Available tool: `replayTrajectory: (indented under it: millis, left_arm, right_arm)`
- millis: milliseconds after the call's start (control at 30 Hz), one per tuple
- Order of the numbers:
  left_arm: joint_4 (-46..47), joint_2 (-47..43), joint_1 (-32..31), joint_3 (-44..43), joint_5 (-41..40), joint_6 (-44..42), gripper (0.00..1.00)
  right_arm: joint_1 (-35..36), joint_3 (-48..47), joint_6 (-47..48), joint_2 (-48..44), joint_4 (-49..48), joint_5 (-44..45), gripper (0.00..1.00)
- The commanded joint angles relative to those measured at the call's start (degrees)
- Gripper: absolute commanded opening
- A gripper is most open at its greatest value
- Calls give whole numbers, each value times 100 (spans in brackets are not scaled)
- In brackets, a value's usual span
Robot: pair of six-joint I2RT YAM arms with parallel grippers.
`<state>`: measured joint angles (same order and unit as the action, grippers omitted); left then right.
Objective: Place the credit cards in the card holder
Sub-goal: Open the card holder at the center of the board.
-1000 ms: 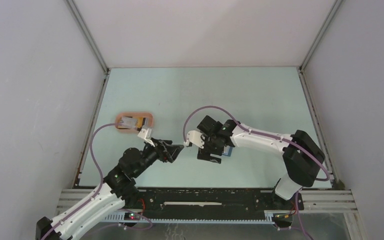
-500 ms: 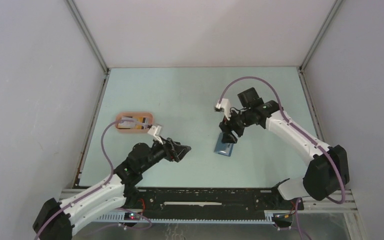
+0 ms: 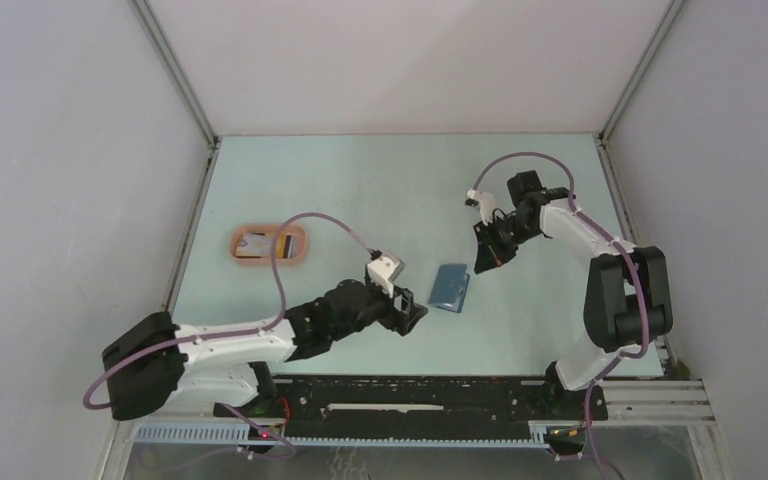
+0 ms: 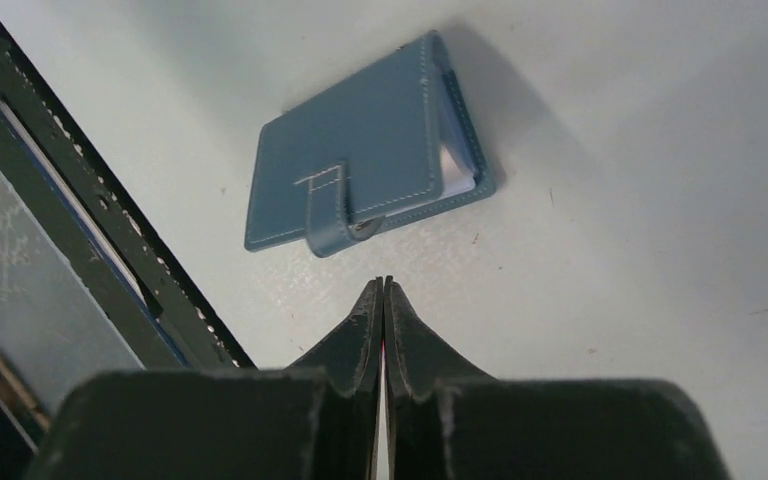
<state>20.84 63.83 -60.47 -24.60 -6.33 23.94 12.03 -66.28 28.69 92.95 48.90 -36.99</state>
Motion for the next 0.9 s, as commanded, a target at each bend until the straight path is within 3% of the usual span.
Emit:
replayTrajectory:
  millis: [0, 300, 600, 767, 867]
  left_arm:
    - [228, 758, -415, -729, -984, -1371, 80]
    - [65, 1614, -501, -1323, -904, -1344, 82]
    - [375, 1423, -457, -1059, -913, -868, 87]
    - [480, 1139, -230, -879, -754, -292, 96]
    - [471, 1062, 44, -804, -466, 118, 96]
  right_arm:
    - [-234, -245, -324, 376, 68, -231, 4]
    - [-412, -394, -929, 1289, -105, -930, 0]
    - [-117, -503, -1663, 1490, -549, -1937, 0]
    - [259, -631, -2111, 1587, -928, -1995, 0]
    - [520, -773, -2218, 1770, -1019, -1762, 2]
